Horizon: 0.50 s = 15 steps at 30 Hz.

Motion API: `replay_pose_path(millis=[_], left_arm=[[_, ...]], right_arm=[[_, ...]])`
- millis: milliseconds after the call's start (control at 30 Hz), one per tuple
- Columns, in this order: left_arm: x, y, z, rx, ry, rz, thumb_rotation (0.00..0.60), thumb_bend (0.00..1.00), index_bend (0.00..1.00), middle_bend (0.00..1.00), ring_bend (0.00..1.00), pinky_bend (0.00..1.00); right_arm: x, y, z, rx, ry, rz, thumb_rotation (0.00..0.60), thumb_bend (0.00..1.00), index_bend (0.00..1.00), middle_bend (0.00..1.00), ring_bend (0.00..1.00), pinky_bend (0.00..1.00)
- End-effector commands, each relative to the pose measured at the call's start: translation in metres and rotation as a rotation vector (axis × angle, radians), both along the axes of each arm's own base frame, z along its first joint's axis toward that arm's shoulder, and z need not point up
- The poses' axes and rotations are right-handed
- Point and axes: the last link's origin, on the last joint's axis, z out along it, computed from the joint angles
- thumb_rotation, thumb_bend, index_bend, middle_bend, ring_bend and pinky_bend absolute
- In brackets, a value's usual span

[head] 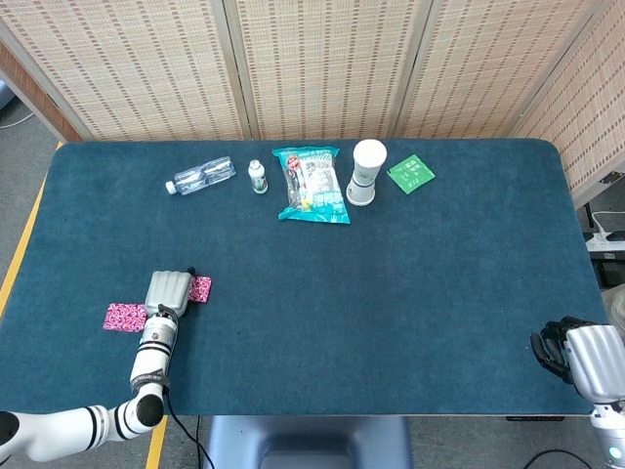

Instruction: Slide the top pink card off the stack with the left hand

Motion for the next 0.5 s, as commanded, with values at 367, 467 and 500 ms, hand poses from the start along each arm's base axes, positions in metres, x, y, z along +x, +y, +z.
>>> replay_pose_path(millis=[367, 467, 500], left_arm=[[-0.015, -0.028, 0.023, 0.015, -0.027, -0.044, 0.600, 0.37, 0.55, 1.00, 1.00, 1.00], [-0.026, -0.039, 0.035, 0.027, -0.017, -0.042, 0.600, 0.37, 0.55, 1.00, 1.00, 1.00], [-0.038, -0.049, 0.048, 0.054, -0.003, -0.023, 0.600, 0.37, 0.55, 1.00, 1.00, 1.00]], right_arm=[[0.000, 0.000, 0.001, 0.002, -0.003, -0.001, 0.600, 0.41, 0.99, 0.83, 0.72, 0.84], [0.000, 0.000, 0.000, 0.003, -0.003, -0.002, 0.600, 0.41, 0.99, 0.83, 0.72, 0.84], [0.000, 0.000, 0.000, 0.003, -0.001, -0.003, 0.600, 0.41, 0.99, 0.83, 0.72, 0.84]])
